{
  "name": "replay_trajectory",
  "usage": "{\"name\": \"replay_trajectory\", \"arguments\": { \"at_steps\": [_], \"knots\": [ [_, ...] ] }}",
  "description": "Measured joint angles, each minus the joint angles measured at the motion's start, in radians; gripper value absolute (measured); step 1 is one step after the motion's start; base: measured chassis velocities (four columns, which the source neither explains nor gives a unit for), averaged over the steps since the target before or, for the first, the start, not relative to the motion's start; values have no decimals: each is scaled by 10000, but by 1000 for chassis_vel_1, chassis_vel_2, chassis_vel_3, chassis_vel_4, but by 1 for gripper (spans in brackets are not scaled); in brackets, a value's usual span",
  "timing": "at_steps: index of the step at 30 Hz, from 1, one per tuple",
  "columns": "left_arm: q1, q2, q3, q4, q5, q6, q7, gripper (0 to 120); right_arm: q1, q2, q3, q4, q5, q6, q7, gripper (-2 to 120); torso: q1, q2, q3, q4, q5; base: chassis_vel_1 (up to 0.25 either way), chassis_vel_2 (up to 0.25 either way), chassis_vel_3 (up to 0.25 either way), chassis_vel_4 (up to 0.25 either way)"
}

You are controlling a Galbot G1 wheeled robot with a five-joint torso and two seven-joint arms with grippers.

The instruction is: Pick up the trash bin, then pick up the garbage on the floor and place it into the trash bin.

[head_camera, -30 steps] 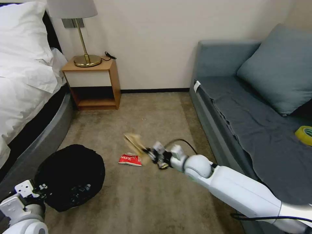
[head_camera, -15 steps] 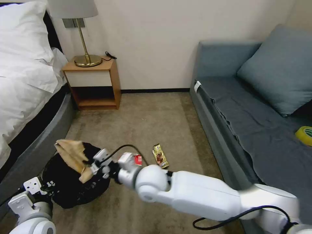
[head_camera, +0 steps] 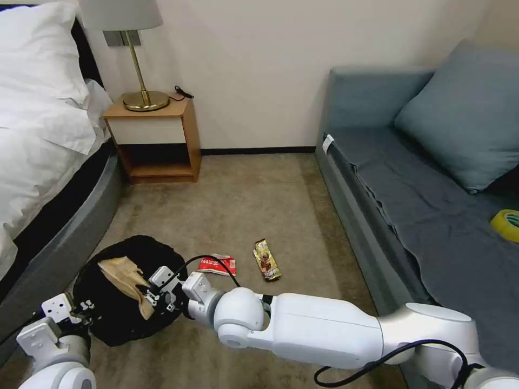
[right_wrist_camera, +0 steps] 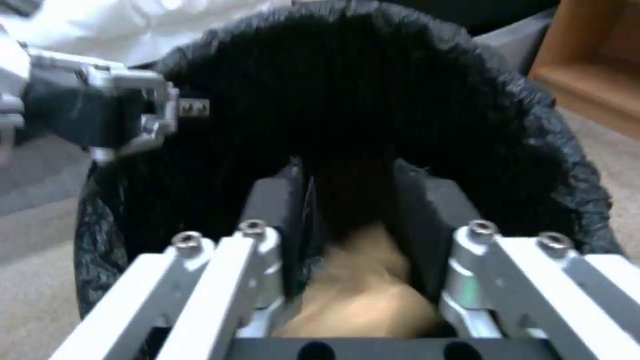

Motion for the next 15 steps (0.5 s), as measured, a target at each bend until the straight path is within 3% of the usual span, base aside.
{"name": "replay_trajectory", "arguments": {
  "at_steps": [8,11,12,15],
  "knots": [
    [-52,30,8,-39,-10,34,-3,2,-512,-664,1809,925,-79,241,40,65,0,0,0,2,2,0,0,0,0],
    [-76,57,-20,-47,-59,50,-5,2,-1242,-1524,3629,1585,-492,581,-136,80,0,-1,0,0,5,0,0,0,0],
    [-76,57,-20,-47,-59,50,-5,2,-1242,-1524,3629,1585,-492,581,-136,80,0,-1,0,0,5,0,0,0,0],
    [-70,106,-96,-47,-137,52,-6,2,-1968,-2230,5116,2332,-1463,943,-178,92,0,-2,0,-3,4,0,0,0,0]
  ]
}}
